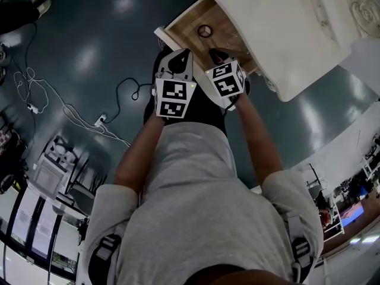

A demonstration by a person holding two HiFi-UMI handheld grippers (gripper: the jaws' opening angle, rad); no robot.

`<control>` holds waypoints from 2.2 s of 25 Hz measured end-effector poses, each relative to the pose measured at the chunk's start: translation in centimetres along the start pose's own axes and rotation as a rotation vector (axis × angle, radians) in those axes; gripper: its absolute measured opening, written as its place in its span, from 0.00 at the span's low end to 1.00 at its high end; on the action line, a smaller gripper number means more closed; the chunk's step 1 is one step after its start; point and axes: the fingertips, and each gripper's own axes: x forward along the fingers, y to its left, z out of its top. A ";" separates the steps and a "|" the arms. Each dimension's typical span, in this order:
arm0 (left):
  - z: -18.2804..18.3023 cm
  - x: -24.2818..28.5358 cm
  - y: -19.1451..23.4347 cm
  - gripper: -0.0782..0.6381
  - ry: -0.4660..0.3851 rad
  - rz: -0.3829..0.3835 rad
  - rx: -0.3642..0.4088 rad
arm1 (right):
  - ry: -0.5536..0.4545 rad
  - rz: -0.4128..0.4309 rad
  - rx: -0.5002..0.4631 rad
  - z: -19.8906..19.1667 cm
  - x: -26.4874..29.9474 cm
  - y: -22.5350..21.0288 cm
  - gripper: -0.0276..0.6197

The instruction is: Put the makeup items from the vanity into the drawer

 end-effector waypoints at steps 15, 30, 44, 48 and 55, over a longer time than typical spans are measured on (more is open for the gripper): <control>-2.2 -1.3 2.0 0.12 0.021 0.028 -0.071 | 0.145 0.075 -0.074 -2.8 4.2 1.8 0.13; -0.9 -2.7 1.7 0.12 0.015 0.029 -0.069 | 0.085 0.088 -0.037 -2.0 2.9 1.8 0.22; 5.0 -5.4 -0.8 0.12 -0.079 0.013 -0.022 | -0.432 0.075 0.263 8.4 -12.3 1.1 0.07; 7.2 -6.7 -2.0 0.12 -0.115 -0.032 -0.019 | -0.486 0.034 0.265 10.8 -15.6 1.7 0.07; 11.1 -7.4 -1.7 0.12 -0.185 -0.133 0.032 | -0.531 -0.051 0.370 13.7 -18.9 1.8 0.07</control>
